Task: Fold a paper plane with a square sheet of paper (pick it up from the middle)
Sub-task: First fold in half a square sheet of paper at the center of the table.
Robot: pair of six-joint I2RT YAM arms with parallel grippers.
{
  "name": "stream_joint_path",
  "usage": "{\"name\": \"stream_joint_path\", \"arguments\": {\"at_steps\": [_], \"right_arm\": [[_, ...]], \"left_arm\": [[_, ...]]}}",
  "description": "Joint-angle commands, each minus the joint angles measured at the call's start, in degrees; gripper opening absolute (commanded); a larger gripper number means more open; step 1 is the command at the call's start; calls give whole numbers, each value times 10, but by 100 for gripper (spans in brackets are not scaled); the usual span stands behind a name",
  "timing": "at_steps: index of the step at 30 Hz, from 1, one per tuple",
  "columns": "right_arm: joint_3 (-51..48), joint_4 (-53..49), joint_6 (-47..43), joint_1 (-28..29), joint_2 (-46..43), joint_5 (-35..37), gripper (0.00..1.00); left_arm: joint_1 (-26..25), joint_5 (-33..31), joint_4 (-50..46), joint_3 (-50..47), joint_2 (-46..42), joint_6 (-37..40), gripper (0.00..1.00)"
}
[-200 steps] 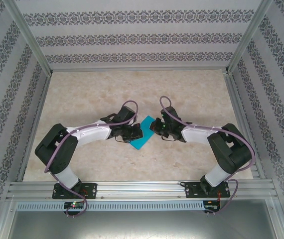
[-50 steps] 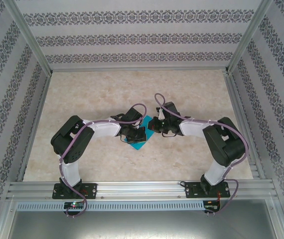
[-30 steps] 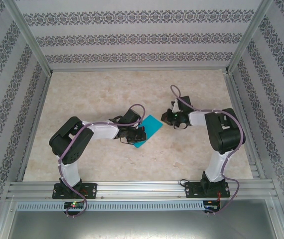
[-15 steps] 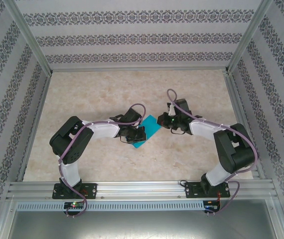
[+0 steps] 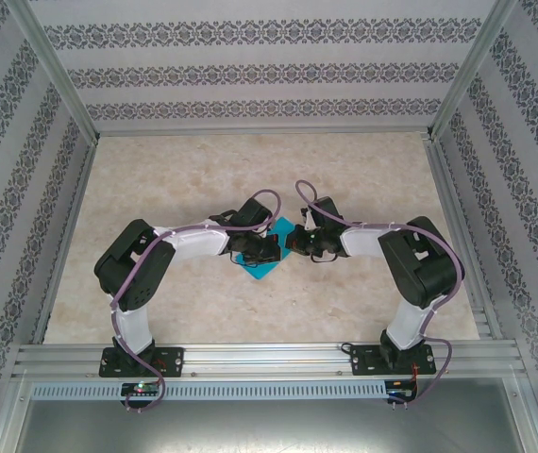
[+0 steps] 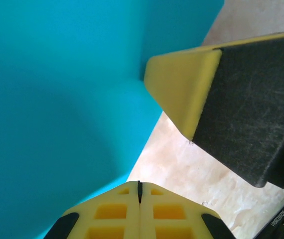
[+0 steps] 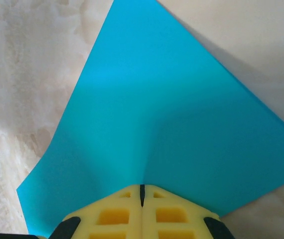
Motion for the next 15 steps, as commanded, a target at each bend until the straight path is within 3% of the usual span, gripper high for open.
{"name": "stream_joint_path", "arguments": {"at_steps": [1, 15], "right_arm": [[6, -20, -9, 1, 21, 8, 0], [11, -54, -17, -1, 15, 26, 0]], "left_arm": [[-6, 26, 5, 9, 23, 5, 7], [7, 28, 5, -46, 19, 21, 5]]}}
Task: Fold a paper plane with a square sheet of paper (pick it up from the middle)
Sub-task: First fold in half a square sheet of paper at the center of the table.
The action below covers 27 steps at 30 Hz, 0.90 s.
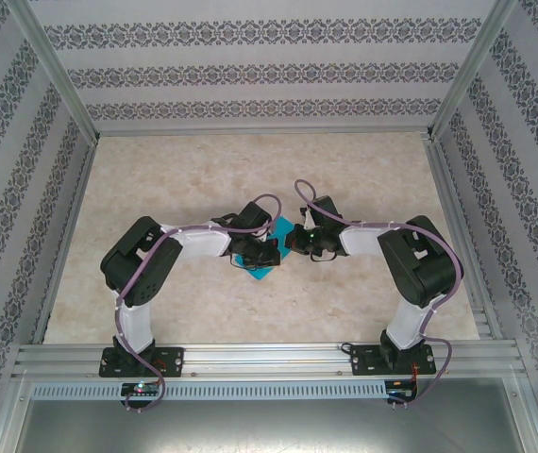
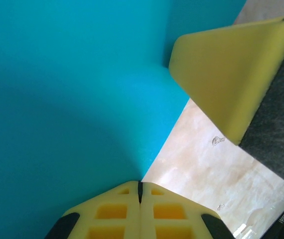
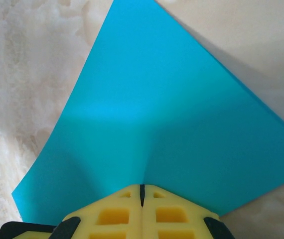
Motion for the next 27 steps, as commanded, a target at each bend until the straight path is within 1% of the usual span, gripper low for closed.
{"name": "stream_joint_path", "arguments": {"at_steps": [1, 7, 11, 23, 27], "right_arm": [[4, -43, -12, -1, 12, 23, 0], [19, -59, -13, -1, 10, 26, 0], [26, -74, -13, -2, 26, 36, 0], [42, -99, -26, -4, 51, 50, 0], [44, -103, -32, -5, 52, 48, 0]], "left_arm": [[3, 9, -21, -35, -9, 17, 5], [6, 21, -38, -49, -30, 30, 4], [7, 21, -43, -66, -45, 32, 4], [16, 26, -29, -147, -81, 31, 4], [21, 38, -21, -170, -94, 30, 3]]}}
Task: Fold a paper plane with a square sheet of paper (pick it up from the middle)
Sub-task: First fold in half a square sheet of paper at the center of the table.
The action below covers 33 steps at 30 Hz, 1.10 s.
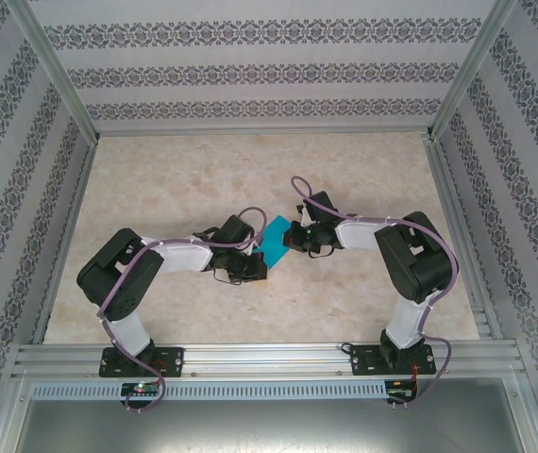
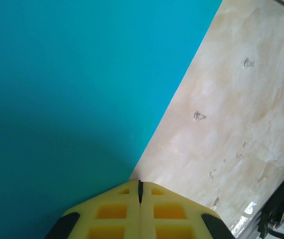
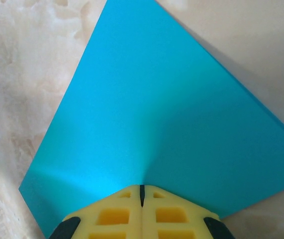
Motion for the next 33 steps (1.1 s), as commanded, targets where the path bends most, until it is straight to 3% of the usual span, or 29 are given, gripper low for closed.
{"name": "stream_joint_path", "arguments": {"at_steps": [1, 9, 13, 17, 33], "right_arm": [[-3, -44, -20, -5, 29, 46, 0], [0, -20, -27, -5, 30, 18, 0], [-5, -12, -20, -5, 37, 17, 0], [-6, -8, -21, -6, 42, 14, 0], [25, -39, -60, -19, 58, 1, 0]], "left_arm": [[9, 7, -63, -35, -10, 8, 3], [16, 23, -29, 41, -54, 12, 4], [18, -28, -68, 114, -13, 41, 4], [23, -35, -77, 154, 44, 56, 2], [25, -7, -65, 99, 100, 61, 0]]}}
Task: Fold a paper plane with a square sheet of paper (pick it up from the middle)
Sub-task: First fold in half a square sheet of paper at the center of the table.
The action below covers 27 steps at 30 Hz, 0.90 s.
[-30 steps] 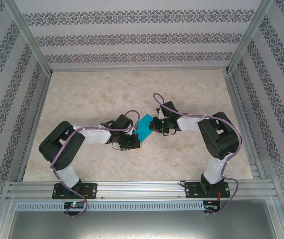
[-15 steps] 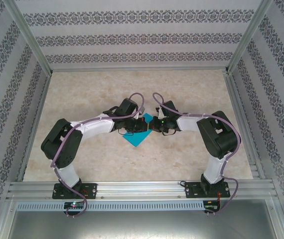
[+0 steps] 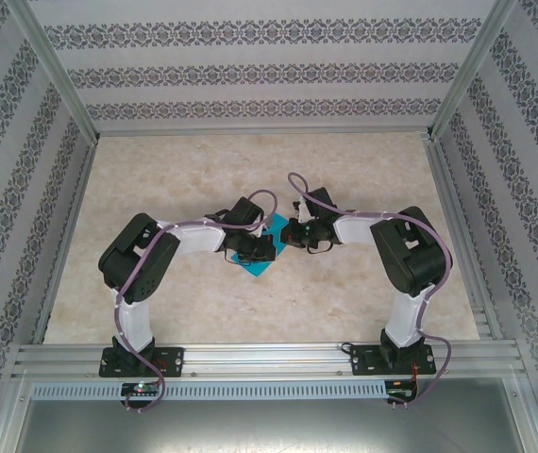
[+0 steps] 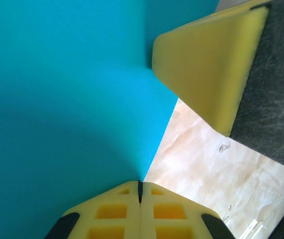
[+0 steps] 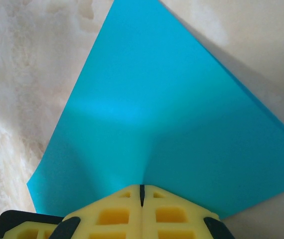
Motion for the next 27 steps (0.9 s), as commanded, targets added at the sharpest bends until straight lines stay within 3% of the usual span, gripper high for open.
{"name": "stream_joint_path", "arguments": {"at_steps": [1, 17, 24, 27], "right_arm": [[-2, -53, -20, -9, 27, 42, 0], [18, -77, -30, -21, 35, 55, 0], [43, -94, -70, -24, 32, 48, 0], [76, -111, -135, -24, 27, 4, 0]], "left_arm": [[5, 7, -32, -46, 3, 14, 0], [5, 34, -61, -184, -97, 21, 0], [14, 19, -101, -153, -159, 24, 0], [59, 34, -76, -151, -185, -2, 11]]}}
